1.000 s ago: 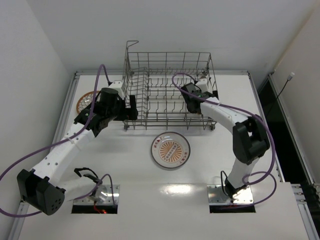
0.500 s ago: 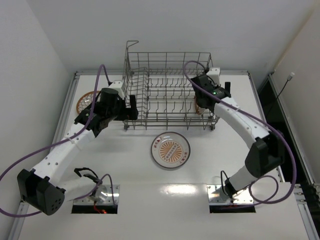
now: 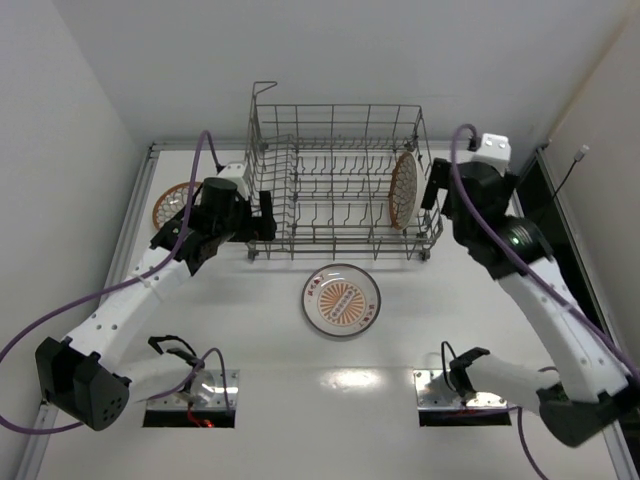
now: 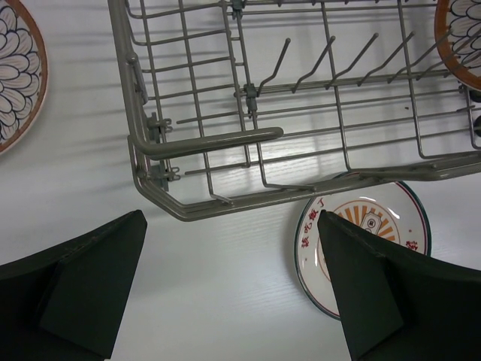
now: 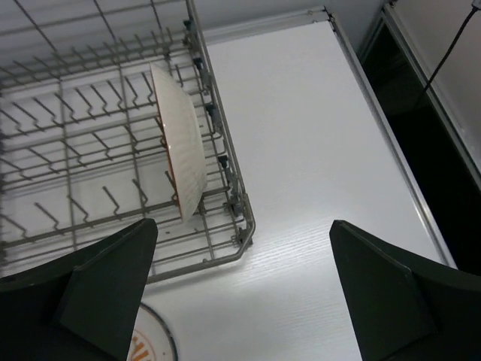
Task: Load the plates into the dish rack
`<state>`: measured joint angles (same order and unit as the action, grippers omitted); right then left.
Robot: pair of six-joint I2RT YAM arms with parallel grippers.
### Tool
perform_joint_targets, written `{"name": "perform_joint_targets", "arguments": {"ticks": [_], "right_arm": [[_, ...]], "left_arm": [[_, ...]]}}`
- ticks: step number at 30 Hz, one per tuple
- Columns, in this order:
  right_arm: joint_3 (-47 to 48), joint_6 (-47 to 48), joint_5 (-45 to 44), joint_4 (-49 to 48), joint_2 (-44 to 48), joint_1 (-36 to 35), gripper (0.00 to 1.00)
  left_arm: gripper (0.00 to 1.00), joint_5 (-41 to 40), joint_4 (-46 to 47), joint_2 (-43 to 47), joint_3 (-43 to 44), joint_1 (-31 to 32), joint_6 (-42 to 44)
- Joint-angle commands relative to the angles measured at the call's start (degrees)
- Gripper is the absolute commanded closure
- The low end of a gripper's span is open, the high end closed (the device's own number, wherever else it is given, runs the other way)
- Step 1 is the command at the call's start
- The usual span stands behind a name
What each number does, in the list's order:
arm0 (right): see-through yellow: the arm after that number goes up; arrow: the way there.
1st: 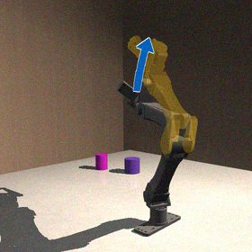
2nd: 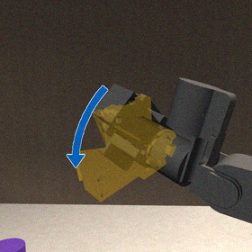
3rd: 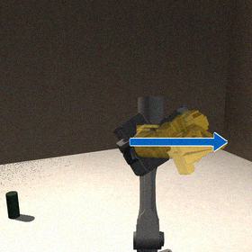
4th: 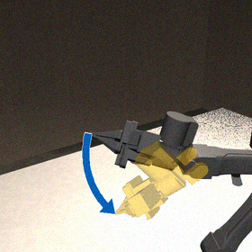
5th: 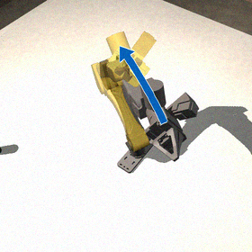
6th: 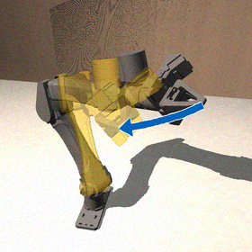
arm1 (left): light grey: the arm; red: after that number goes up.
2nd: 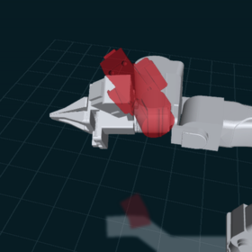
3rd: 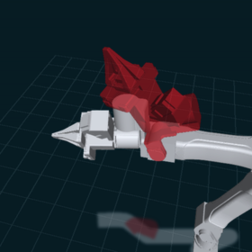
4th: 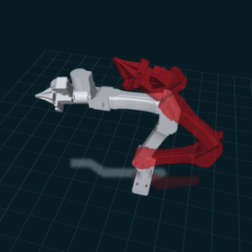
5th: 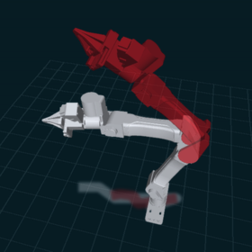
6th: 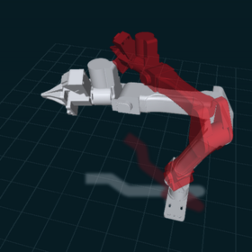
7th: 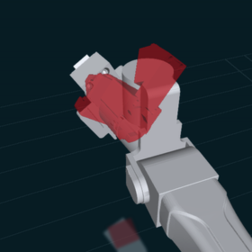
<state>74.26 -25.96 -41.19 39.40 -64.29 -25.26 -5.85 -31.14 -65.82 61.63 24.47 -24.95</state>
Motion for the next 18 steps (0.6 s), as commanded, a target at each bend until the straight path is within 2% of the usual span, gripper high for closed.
{"name": "perform_joint_targets", "arguments": {"ticks": [1, 7, 8, 15, 18], "right_arm": [[-3.67, -2.77, 4.88, 3.22, 8.37, 0.12, 0.00], [-13.60, -10.15, 17.35, 9.56, 20.51, 0.12, 0.04], [-17.62, -13.91, 22.24, 9.56, 23.92, 0.12, 0.04], [-37.24, -29.23, 43.61, -1.14, 34.12, 0.12, 0.03], [-45.50, -35.38, 47.68, -4.23, 38.70, 0.12, 0.02]], "left_arm": [[0.00, -0.39, 1.96, 0.52, 0.07, 0.58, -0.71], [0.00, -1.54, 2.66, 3.50, -1.07, 0.58, -1.24], [0.00, -1.54, 2.66, 3.51, -1.59, 0.58, -1.24], [0.00, 0.30, 5.21, 4.56, -3.79, 0.58, -3.79], [0.00, 0.31, 5.21, 5.08, -3.79, 0.58, -3.79]]}}
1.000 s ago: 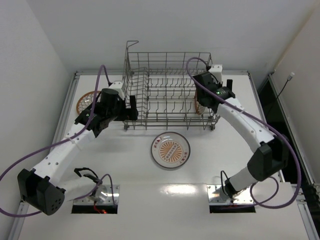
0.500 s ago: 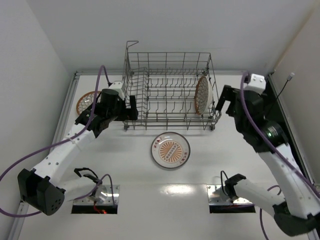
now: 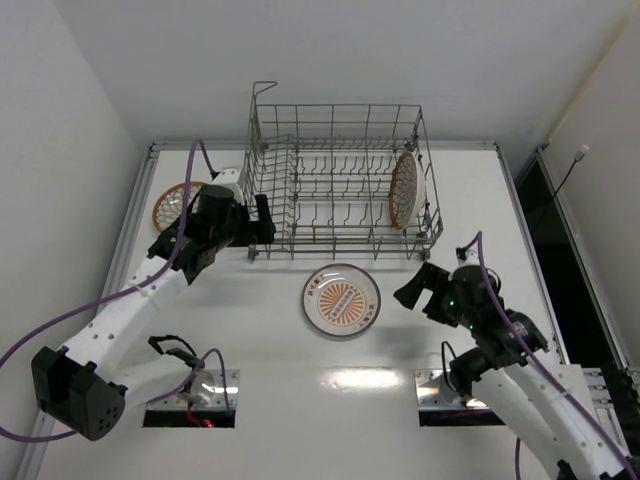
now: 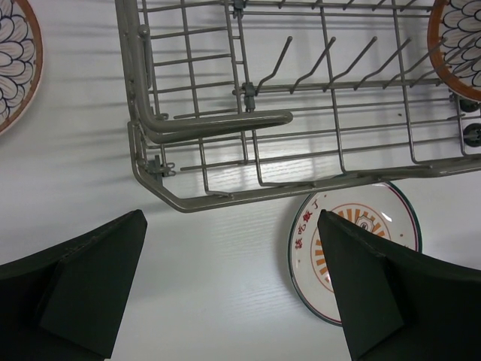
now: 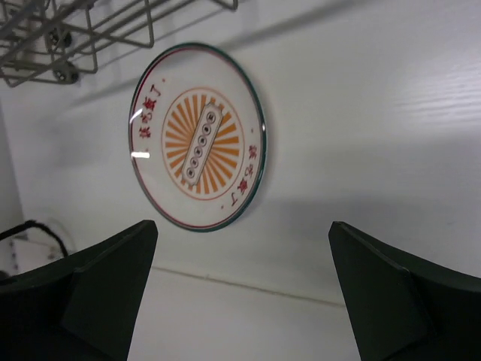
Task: Load the plates into the dish rack
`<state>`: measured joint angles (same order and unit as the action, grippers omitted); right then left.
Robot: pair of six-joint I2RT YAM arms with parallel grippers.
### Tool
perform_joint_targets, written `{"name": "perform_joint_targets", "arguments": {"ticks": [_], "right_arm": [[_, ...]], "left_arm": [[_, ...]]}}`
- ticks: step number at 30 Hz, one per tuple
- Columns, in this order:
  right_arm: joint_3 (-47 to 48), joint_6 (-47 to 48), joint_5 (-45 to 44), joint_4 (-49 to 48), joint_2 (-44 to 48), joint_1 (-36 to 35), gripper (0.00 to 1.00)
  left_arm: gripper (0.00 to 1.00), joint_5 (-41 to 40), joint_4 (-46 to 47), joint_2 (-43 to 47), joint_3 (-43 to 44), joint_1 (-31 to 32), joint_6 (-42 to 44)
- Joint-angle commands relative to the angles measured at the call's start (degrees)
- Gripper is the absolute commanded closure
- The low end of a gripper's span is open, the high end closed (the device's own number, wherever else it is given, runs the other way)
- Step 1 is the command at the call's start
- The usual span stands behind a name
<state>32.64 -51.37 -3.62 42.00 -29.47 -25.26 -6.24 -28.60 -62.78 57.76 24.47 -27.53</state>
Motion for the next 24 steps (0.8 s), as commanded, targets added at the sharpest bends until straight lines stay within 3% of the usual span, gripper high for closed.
{"name": "perform_joint_targets", "arguments": {"ticks": [1, 7, 12, 24], "right_arm": [[-7.82, -11.19, 10.82, -8.15, 6.60, 0.12, 0.02], [-19.36, -18.84, 14.78, -14.30, 13.03, 0.12, 0.02], [-28.22, -27.35, 19.00, -26.16, 14.36, 0.12, 0.01], [-31.68, -27.29, 21.37, -38.29, -0.49, 1.17, 0.05]], "left_arm": [[0.00, 0.70, 2.67, 2.05, 0.08, 0.58, -1.21], [0.00, 0.70, 1.62, 3.11, -0.98, 0.58, -1.21], [0.00, 0.70, 1.09, 4.25, -1.59, 0.58, -1.21], [0.00, 0.18, 0.04, 4.78, -1.59, 0.58, -0.68]]}}
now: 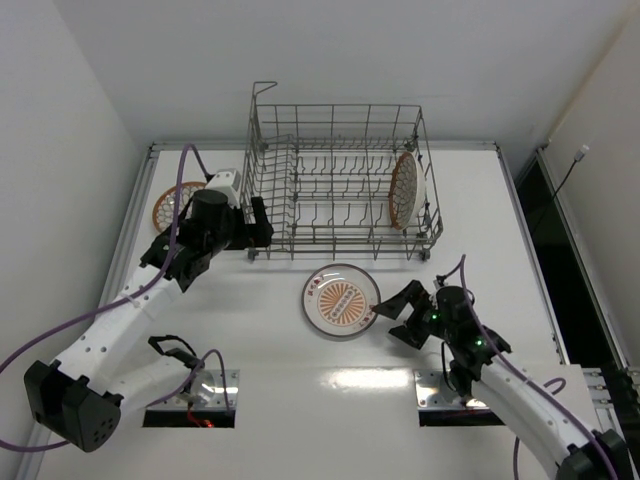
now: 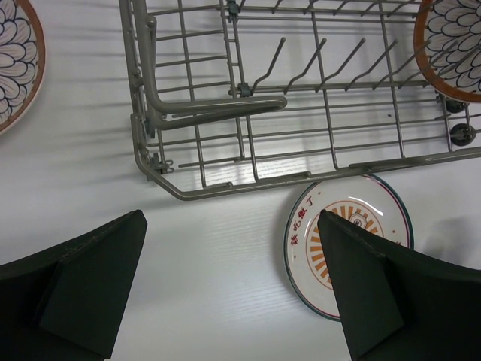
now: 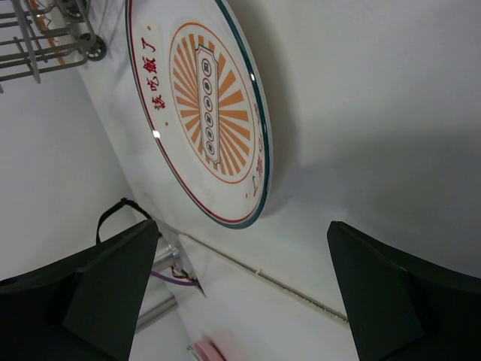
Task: Load the plates into the dish rack
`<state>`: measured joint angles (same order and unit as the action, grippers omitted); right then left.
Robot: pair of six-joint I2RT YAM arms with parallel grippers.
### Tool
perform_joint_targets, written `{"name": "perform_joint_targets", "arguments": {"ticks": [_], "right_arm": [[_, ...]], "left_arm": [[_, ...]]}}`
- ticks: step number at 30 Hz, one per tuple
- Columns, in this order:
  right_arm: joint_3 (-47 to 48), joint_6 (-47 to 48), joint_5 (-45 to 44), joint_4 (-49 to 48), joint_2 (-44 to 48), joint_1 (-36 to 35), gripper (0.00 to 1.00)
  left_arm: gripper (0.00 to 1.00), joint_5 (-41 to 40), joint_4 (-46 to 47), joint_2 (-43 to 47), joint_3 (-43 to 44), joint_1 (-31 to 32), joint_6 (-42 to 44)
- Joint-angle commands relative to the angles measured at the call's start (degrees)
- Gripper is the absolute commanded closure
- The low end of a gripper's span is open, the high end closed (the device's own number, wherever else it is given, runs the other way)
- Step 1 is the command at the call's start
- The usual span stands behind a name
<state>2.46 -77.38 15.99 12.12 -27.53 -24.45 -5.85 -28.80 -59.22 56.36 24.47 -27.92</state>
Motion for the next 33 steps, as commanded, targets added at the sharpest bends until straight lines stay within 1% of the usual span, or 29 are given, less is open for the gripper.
{"name": "perform_joint_targets", "arguments": {"ticks": [1, 4, 8, 9, 11, 16, 19, 20, 22, 23, 25, 26, 28, 33], "right_arm": [[-1.49, -1.28, 1.77, -9.21, -4.18, 0.89, 0.06], [-3.07, -1.28, 2.29, -12.99, -6.65, 0.89, 0.10], [-7.46, -1.89, 2.29, -18.26, -12.70, 1.42, 0.11], [-7.47, -1.89, 2.29, -20.27, -13.86, 1.42, 0.11], [-8.17, -1.89, 2.29, -22.04, -15.97, 1.42, 0.14], [-8.17, -1.37, 1.77, -27.66, -22.29, 1.42, 0.15], [-7.65, -0.14, 1.77, -31.00, -28.96, 1.42, 0.18], [-6.95, -0.14, 2.46, -33.19, -33.25, 1.42, 0.18], [-6.16, 1.26, 2.47, -35.40, -37.58, 0.89, 0.22], [-6.15, 1.27, 3.16, -38.37, -39.51, 0.89, 0.24], [-6.15, 1.27, 3.17, -41.02, -43.99, 0.89, 0.31], [-6.15, 1.27, 3.17, -43.30, -45.06, 0.89, 0.33], [-6.15, 1.80, 3.17, -43.32, -46.29, 0.89, 0.38], [-6.68, 2.33, 2.03, -44.02, -47.61, 0.89, 0.39]], "left_arm": [[0.00, -0.22, 0.23, 1.21, -0.20, 0.58, -0.29], [0.00, -0.22, 0.23, 1.21, -0.20, 0.58, -0.29], [0.00, -0.22, 0.76, 1.21, -0.72, 0.58, -0.29], [0.00, -0.22, 0.76, 1.21, -0.72, 0.58, -0.29], [0.00, 0.30, 1.29, 1.21, -1.25, 0.58, -0.29], [0.00, 0.31, 1.29, 1.21, -1.78, 0.58, -0.82], [0.00, 0.31, 1.29, 1.21, -1.78, 0.58, -0.82], [0.00, 0.31, 1.29, 1.21, -1.78, 0.58, -0.82], [0.00, 0.31, 1.29, 1.21, -1.78, 0.58, -0.82], [0.00, 0.31, 1.29, 1.21, -1.78, 0.58, -0.82], [0.00, 0.31, 1.29, 1.21, -1.78, 0.58, -0.82], [0.00, 0.31, 1.29, 1.21, -1.78, 0.58, -0.82], [0.00, 0.31, 1.29, 1.21, -1.78, 0.58, -0.82], [0.00, 0.31, 1.29, 1.21, -2.30, 0.58, -0.82]]}}
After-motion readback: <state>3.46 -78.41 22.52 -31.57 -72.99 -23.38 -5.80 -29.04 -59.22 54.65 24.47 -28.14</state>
